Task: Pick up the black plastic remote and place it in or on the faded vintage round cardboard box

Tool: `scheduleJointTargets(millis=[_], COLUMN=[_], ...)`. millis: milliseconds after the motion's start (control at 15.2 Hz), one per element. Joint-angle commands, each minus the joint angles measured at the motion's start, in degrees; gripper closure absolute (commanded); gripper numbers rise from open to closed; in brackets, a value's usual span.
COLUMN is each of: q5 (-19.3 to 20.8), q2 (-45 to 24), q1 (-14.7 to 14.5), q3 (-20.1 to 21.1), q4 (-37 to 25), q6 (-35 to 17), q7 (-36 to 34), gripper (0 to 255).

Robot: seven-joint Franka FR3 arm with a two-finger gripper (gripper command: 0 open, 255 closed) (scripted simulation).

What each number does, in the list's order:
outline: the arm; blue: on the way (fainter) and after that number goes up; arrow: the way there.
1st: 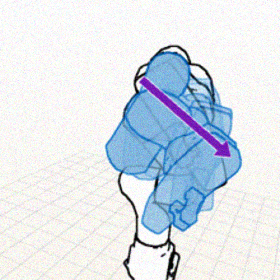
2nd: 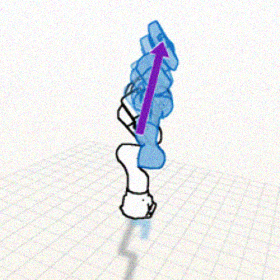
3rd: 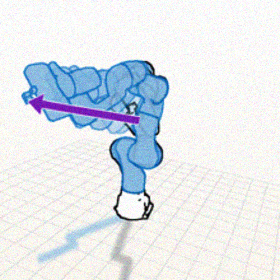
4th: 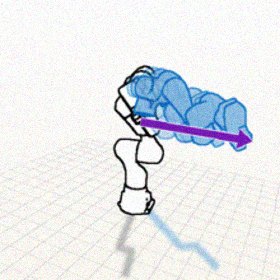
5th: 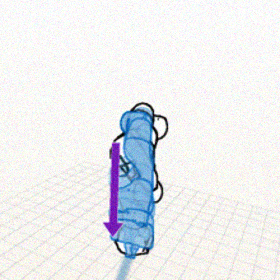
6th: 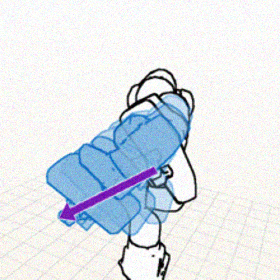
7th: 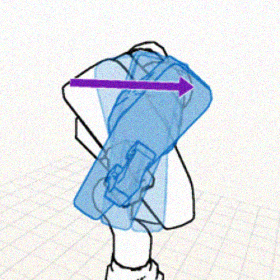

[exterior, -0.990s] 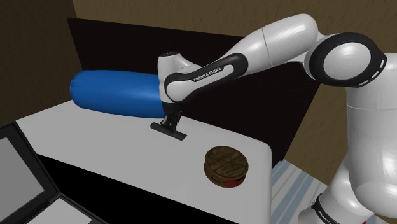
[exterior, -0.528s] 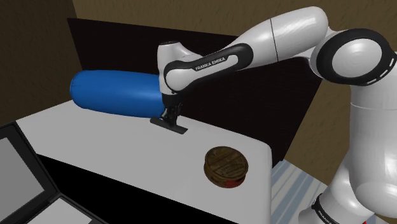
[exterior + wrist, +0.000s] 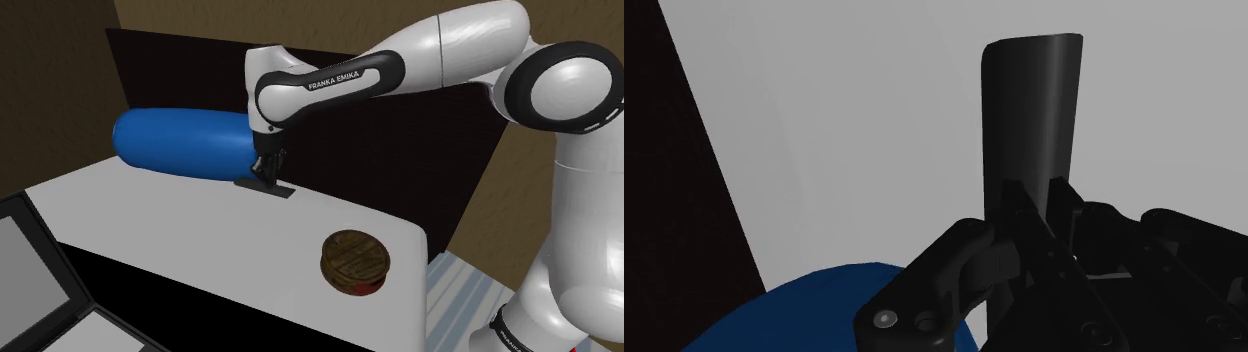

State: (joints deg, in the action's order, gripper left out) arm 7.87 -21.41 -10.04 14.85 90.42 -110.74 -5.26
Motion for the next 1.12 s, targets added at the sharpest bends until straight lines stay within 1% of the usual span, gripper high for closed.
scheduleJointTargets(millis=[0, 264, 528, 792, 1056], q5=[-0.5, -2.8, -5.4, -8.2, -11.0], q2=[2.7, 12.2, 21.3, 30.3, 39.5], q1=[0.5, 1.7, 2.1, 1.7, 0.6], q3=[0.1, 0.7, 1.0, 0.9, 0.6], q4=[3.4, 16.7, 28.4, 38.8, 48.2], q6=[-0.8, -5.0, -8.0, -9.7, -10.2], q7=[0.1, 0.6, 1.6, 2.8, 4.0], gripper=[255, 255, 255, 255, 255])
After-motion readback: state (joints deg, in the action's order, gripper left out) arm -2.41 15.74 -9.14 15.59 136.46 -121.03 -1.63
